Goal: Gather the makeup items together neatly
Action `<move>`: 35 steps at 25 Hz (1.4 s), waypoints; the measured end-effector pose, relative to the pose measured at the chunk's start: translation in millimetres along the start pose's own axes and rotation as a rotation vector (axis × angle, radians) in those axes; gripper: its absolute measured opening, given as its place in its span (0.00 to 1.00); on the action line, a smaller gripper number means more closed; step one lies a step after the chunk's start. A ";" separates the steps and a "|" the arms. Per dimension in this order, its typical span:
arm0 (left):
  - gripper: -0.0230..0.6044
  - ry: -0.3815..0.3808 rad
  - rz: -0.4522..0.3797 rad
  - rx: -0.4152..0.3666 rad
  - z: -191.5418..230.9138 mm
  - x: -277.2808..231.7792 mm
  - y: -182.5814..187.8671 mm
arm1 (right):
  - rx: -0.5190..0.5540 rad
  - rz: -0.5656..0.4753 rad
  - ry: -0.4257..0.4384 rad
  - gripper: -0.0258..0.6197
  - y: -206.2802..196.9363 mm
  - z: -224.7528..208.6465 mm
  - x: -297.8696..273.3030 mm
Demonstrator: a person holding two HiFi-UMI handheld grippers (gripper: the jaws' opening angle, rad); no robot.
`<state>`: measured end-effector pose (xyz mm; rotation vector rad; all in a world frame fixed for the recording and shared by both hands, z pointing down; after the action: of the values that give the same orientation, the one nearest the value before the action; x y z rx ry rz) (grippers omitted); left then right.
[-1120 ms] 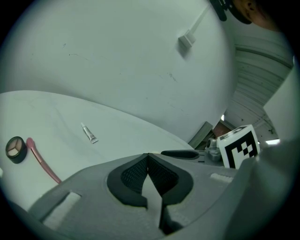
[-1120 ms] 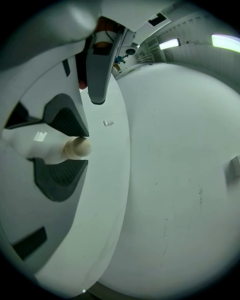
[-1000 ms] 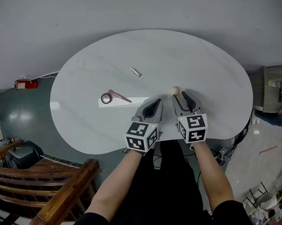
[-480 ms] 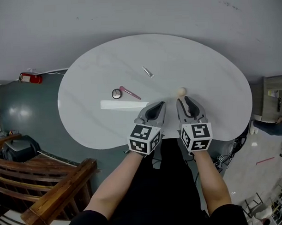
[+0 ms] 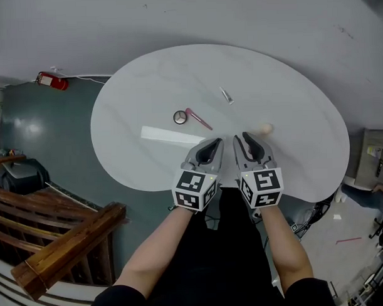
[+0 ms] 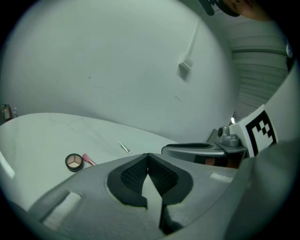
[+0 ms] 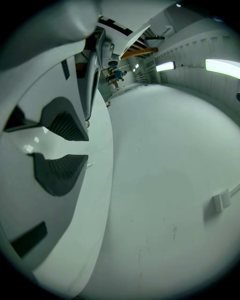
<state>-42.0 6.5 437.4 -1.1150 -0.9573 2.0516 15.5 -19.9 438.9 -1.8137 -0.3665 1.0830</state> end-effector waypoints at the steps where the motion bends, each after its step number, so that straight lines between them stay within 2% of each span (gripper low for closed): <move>1: 0.05 0.012 -0.003 0.006 5.0 2.2 -0.9 | 0.013 0.008 0.016 0.19 -0.8 6.0 -5.1; 9: 0.05 0.103 -0.016 0.055 47.4 13.1 -13.2 | 0.117 0.097 0.121 0.18 -16.8 43.8 -48.2; 17: 0.05 0.166 0.000 0.112 80.5 10.6 -28.9 | 0.210 0.244 0.176 0.18 -49.5 54.6 -88.3; 23: 0.05 0.190 0.016 0.148 94.9 8.2 -40.0 | 0.255 0.329 0.198 0.18 -67.3 59.1 -109.6; 32: 0.05 0.203 0.022 0.181 104.6 2.9 -45.1 | 0.279 0.393 0.206 0.18 -75.9 60.8 -129.3; 35: 0.05 0.205 0.023 0.184 105.9 3.1 -45.7 | 0.300 0.410 0.177 0.12 -75.2 57.9 -131.3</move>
<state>-128.2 2.0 514.0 -1.2123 -0.6447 1.9539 -89.6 -34.2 561.4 -1.7317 0.2753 1.1682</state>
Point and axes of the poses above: the fingertips, and each gripper's own axes: x backward along the fingers, z to its left, y out of its top, the point moved 1 cm from there along x, backward along the fingers, and after that the axes turned 4 degrees about -y, right-handed, at the moved point
